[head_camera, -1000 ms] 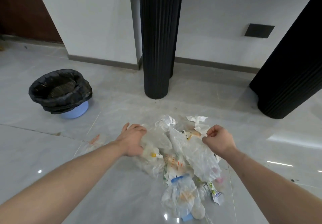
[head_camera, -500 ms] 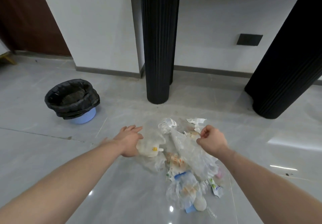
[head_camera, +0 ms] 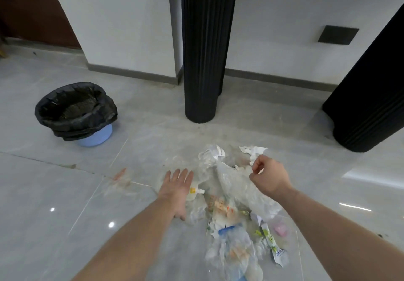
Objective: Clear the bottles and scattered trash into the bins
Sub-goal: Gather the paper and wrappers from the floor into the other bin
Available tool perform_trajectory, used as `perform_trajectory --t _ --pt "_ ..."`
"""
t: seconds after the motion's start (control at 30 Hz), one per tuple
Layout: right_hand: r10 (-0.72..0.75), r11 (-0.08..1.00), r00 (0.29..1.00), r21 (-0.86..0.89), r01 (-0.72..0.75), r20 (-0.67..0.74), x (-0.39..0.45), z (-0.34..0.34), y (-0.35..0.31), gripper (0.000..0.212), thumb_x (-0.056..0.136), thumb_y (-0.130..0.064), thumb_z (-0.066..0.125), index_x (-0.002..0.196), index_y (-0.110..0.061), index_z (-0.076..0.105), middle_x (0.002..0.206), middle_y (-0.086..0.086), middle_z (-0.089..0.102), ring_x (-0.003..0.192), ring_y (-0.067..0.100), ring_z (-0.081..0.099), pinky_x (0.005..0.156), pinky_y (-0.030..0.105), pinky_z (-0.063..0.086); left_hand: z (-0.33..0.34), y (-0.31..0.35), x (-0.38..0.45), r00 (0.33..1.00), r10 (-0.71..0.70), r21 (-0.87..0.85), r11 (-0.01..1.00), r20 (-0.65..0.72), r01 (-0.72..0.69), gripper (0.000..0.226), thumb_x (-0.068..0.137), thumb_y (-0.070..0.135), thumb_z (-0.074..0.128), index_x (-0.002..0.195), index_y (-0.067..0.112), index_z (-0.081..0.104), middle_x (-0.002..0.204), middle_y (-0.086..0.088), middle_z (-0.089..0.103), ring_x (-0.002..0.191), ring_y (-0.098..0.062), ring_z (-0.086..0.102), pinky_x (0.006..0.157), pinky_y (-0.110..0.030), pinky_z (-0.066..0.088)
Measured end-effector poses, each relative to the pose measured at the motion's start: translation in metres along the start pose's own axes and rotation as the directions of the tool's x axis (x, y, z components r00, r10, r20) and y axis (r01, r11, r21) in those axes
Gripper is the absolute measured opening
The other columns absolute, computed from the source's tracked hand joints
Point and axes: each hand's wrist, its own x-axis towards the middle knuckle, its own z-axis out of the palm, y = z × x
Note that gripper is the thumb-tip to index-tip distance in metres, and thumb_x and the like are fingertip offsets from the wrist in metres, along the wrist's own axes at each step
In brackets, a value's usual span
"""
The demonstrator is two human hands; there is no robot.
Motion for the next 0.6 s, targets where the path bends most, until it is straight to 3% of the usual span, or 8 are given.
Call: perform_trajectory --t 0.13,0.23,0.37,0.6 --pt "0.020 1.000 1.000 0.014 -0.021 0.023 0.018 0.032 0.013 0.016 0.071 -0.009 0.061 0.076 -0.024 0.058 0.076 -0.009 0.068 0.071 0.015 0.063 0.057 0.024 0.046 0.034 0.015 0.032 1.000 0.029 0.028 0.999 0.000 -0.029 0.147 0.057 0.054 0.090 0.159 0.011 -0.005 0.164 -0.014 0.011 0.147 -0.033 0.020 0.123 -0.046 0.012" --pt "0.006 1.000 1.000 0.022 -0.007 0.030 0.026 0.046 0.019 0.015 0.070 -0.012 0.061 0.075 -0.026 0.056 0.075 -0.009 0.066 0.067 0.014 0.063 0.059 0.027 0.049 0.055 0.020 0.052 0.990 0.102 0.022 0.995 -0.100 -0.100 0.136 0.063 0.063 0.083 0.159 0.009 0.002 0.151 -0.011 0.035 0.130 -0.031 0.039 0.112 -0.042 0.027" --pt "0.018 0.999 0.999 0.035 -0.019 0.030 0.033 0.054 0.022 0.015 0.071 -0.013 0.061 0.076 -0.027 0.056 0.074 -0.009 0.066 0.066 0.014 0.063 0.060 0.029 0.051 0.055 0.018 0.062 0.980 0.135 -0.018 0.990 -0.147 -0.139 0.092 0.072 0.017 0.073 0.151 0.015 0.026 0.130 -0.003 0.054 0.117 -0.027 0.047 0.102 -0.039 0.034" --pt "0.007 0.999 0.999 0.044 -0.008 0.034 0.030 0.050 0.017 0.017 0.072 -0.010 0.061 0.075 -0.025 0.056 0.073 -0.007 0.066 0.066 0.016 0.062 0.060 0.030 0.050 0.043 0.016 0.056 0.990 0.107 0.108 0.989 -0.089 -0.097 0.032 0.086 0.007 0.061 0.116 0.016 0.065 0.120 -0.005 0.063 0.117 -0.028 0.049 0.101 -0.040 0.034"
